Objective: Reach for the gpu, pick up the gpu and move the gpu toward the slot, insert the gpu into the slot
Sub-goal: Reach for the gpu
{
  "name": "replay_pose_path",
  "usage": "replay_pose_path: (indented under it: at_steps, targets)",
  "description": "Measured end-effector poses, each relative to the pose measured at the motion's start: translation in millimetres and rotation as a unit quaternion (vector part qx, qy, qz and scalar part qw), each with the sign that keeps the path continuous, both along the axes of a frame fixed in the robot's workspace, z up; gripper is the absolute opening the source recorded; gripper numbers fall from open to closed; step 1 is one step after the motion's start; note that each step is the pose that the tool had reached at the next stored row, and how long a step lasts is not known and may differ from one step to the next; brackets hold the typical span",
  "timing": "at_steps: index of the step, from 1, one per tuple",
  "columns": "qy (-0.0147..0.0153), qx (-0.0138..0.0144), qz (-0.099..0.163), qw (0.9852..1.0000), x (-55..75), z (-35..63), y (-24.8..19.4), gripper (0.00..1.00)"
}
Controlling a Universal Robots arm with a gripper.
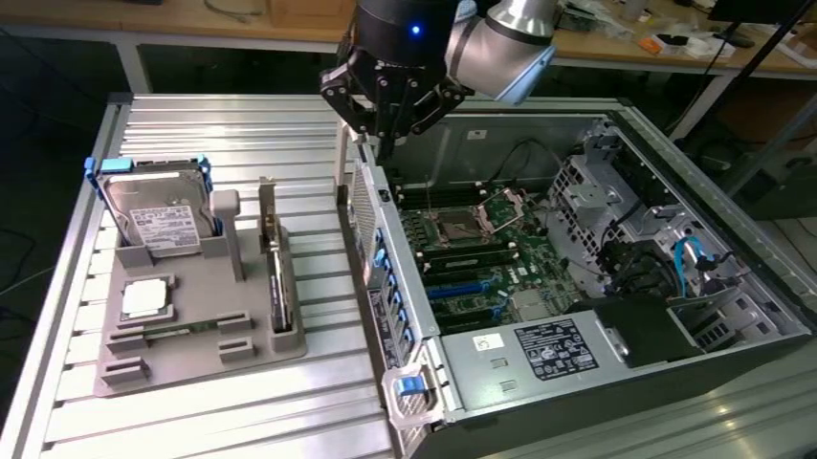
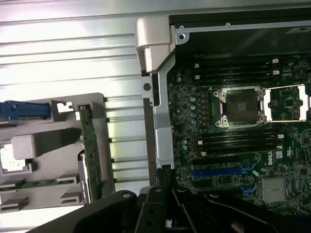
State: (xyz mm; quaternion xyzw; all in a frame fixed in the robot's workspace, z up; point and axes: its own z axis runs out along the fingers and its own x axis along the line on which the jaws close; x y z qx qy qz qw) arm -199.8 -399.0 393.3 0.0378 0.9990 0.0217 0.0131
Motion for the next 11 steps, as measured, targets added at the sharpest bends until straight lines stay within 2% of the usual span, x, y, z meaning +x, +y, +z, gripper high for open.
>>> replay_pose_path:
  at_steps: [11]
  targets:
    - [0.0, 0.0, 0.0, 1.0, -22.2, 0.0, 0.0, 0.11]
